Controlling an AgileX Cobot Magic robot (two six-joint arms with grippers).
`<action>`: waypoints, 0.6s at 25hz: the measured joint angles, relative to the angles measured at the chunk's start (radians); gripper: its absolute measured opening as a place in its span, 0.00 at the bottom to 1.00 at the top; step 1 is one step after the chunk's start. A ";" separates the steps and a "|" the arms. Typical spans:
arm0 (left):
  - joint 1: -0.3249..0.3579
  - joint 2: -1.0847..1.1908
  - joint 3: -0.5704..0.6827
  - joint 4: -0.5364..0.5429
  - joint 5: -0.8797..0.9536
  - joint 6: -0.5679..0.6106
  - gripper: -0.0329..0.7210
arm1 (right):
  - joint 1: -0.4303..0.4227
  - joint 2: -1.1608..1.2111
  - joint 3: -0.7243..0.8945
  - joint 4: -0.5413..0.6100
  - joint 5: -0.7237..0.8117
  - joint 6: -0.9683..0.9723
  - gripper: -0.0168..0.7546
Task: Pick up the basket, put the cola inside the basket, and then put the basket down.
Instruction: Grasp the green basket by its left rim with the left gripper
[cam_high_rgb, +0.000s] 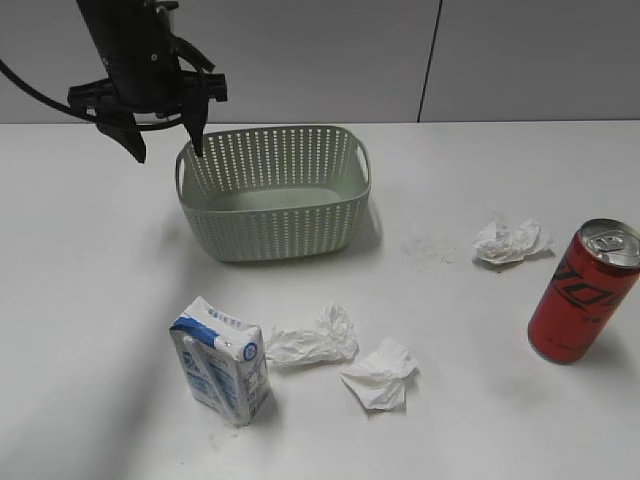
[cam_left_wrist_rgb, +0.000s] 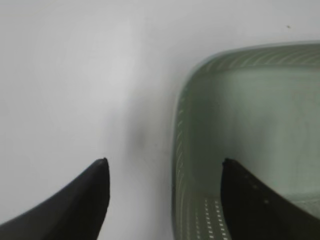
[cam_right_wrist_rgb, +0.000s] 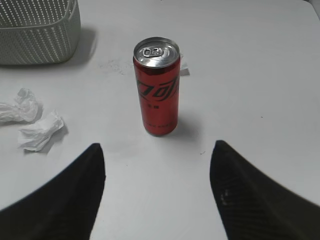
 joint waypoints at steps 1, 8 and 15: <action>0.000 0.014 -0.002 -0.004 -0.010 -0.002 0.74 | 0.000 0.000 0.000 0.000 0.000 0.000 0.69; 0.001 0.108 -0.009 -0.019 -0.040 -0.004 0.74 | 0.000 0.000 0.000 -0.001 0.000 0.000 0.69; 0.007 0.131 -0.011 -0.023 -0.051 -0.004 0.46 | 0.000 0.000 0.000 -0.002 0.000 0.000 0.69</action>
